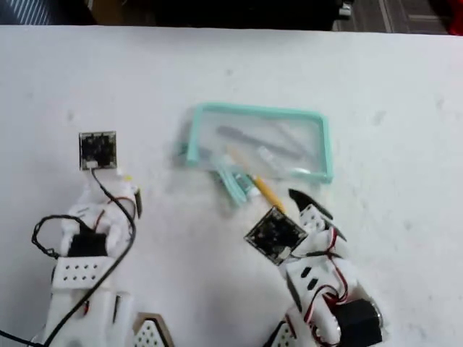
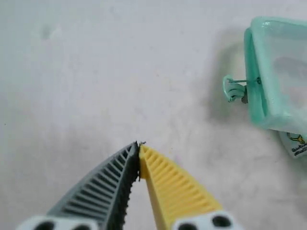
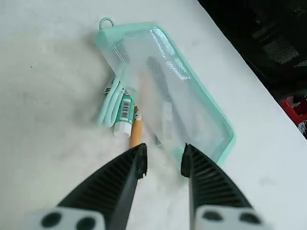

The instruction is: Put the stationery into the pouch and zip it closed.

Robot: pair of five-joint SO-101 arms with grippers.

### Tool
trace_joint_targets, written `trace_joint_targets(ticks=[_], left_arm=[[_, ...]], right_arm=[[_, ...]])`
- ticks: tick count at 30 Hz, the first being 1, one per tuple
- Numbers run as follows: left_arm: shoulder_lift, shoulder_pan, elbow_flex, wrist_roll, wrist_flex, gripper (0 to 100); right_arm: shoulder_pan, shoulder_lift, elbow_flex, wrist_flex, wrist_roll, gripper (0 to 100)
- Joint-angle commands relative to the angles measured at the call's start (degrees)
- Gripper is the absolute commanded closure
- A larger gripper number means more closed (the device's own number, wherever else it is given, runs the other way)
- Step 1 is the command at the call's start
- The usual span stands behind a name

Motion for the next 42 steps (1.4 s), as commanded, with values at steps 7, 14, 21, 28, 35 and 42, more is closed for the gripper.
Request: trace_joint_targets(ticks=[7,14,21,28,35,42], left_arm=[[-0.22,0.48,-0.53,0.53,-1.05,98],[-0.31,0.4,-0.7,0.53,-0.97,98],[-0.31,0.04,-0.79,0.53,-0.97,98],[-0.31,-1.01,-0.62,0.18,-1.23,98],[0.22,-2.59,2.02,0.09,-8.09,97],[0.22,-9.45,3.16,1.49,-11.87,97]], right_arm=[[-1.19,45.32,-33.49,4.26,-14.24,87.2],[-5.32,60.18,-46.42,7.34,-25.67,86.9],[-12.79,60.7,-43.96,-7.34,-18.37,86.9],[-16.4,65.45,-41.32,-17.54,-9.76,87.2],[-21.14,89.36,-61.8,-9.71,-5.27,86.8],[-20.97,114.07,-87.91,-1.27,-4.92,81.7]])
